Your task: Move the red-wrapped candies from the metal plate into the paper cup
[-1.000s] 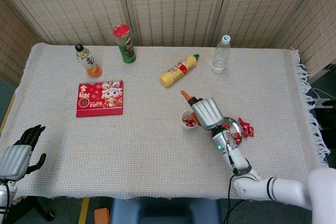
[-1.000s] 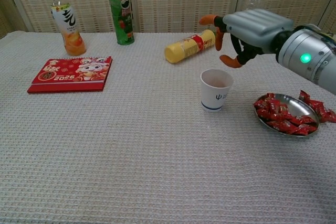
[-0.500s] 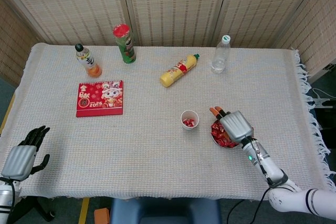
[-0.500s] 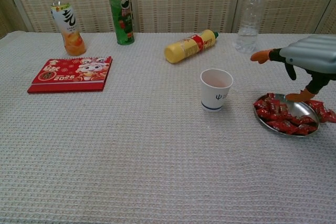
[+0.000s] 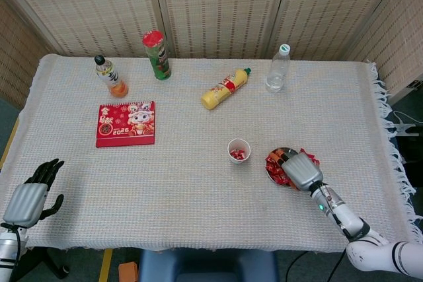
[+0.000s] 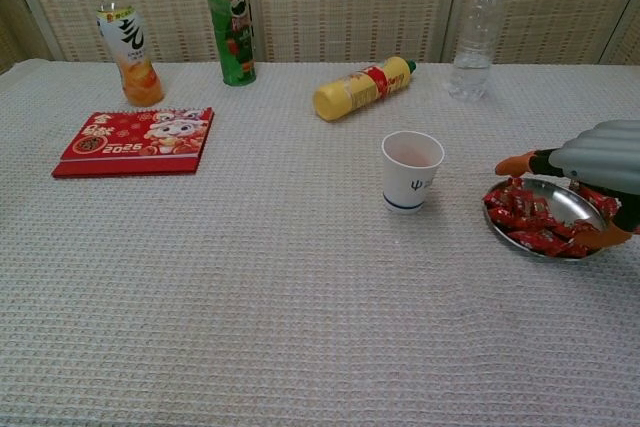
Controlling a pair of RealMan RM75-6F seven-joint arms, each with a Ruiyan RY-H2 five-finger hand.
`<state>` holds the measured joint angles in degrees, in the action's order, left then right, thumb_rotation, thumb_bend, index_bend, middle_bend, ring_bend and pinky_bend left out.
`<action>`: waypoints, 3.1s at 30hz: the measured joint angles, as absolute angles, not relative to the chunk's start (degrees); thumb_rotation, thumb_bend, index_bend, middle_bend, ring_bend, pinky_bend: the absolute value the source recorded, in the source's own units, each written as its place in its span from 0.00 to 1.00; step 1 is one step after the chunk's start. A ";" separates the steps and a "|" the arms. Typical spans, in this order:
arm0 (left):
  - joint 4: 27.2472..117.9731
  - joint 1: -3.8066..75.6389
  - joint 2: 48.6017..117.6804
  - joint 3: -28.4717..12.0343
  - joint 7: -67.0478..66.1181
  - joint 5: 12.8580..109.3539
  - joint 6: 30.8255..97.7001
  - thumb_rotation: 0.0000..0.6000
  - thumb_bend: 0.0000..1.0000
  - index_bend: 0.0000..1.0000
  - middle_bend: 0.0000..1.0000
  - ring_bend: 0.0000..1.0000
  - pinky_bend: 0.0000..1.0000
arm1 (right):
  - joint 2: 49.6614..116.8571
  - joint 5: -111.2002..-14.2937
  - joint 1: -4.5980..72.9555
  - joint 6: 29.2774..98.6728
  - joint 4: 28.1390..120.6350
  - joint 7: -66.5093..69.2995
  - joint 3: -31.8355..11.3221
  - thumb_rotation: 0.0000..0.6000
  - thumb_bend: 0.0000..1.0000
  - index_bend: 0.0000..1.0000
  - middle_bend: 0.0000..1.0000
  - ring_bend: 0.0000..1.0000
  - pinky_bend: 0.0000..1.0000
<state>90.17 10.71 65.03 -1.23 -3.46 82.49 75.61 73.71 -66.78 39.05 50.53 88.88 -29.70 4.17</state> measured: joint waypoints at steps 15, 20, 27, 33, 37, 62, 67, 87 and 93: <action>90.02 10.82 64.86 -1.21 -2.76 82.46 75.38 1.00 0.44 0.00 0.00 0.05 0.34 | 74.75 -61.59 40.01 47.86 88.54 -34.72 3.86 1.00 0.21 0.05 0.11 0.82 1.00; 90.03 10.77 64.71 -1.18 -2.43 82.51 75.45 1.00 0.44 0.00 0.00 0.05 0.34 | 75.75 -59.27 40.60 48.20 88.73 -39.09 4.05 1.00 0.21 0.06 0.11 0.82 1.00; 89.97 10.73 64.52 -1.14 -1.94 82.60 75.47 1.00 0.44 0.00 0.00 0.05 0.34 | 77.47 -57.81 40.58 51.16 88.86 -43.23 4.40 1.00 0.21 0.15 0.17 0.84 1.00; 89.87 10.72 64.35 -1.01 -1.36 83.00 75.57 1.00 0.44 0.00 0.00 0.05 0.34 | 78.24 -56.52 40.50 52.26 88.51 -46.10 4.72 1.00 0.21 0.18 0.20 0.85 1.00; 89.84 10.72 64.29 -1.02 -1.21 82.96 75.55 1.00 0.44 0.00 0.00 0.05 0.34 | 79.17 -55.08 40.50 53.38 88.32 -49.03 5.02 1.00 0.21 0.20 0.22 0.85 1.00; 89.76 10.91 64.01 -0.90 -0.85 82.95 75.06 1.00 0.44 0.00 0.00 0.05 0.34 | 82.40 -56.93 39.98 56.45 85.72 -53.12 5.69 1.00 0.41 0.59 0.51 0.88 1.00; 89.75 10.91 63.97 -0.89 -0.71 82.95 75.04 1.00 0.44 0.00 0.00 0.05 0.34 | 82.88 -57.17 39.80 56.73 85.20 -53.69 5.59 1.00 0.41 0.66 0.56 0.88 1.00; 89.58 10.97 63.84 -1.04 -0.22 82.57 74.86 1.00 0.44 0.00 0.00 0.05 0.35 | 85.75 -58.44 39.44 57.52 82.42 -56.17 5.04 1.00 0.44 0.95 0.78 0.89 1.00; 89.55 10.89 63.91 -1.07 -0.24 82.68 75.12 1.00 0.44 0.00 0.00 0.05 0.35 | 85.66 -60.88 38.90 58.29 81.81 -53.39 4.61 1.00 0.45 0.99 0.81 0.89 1.00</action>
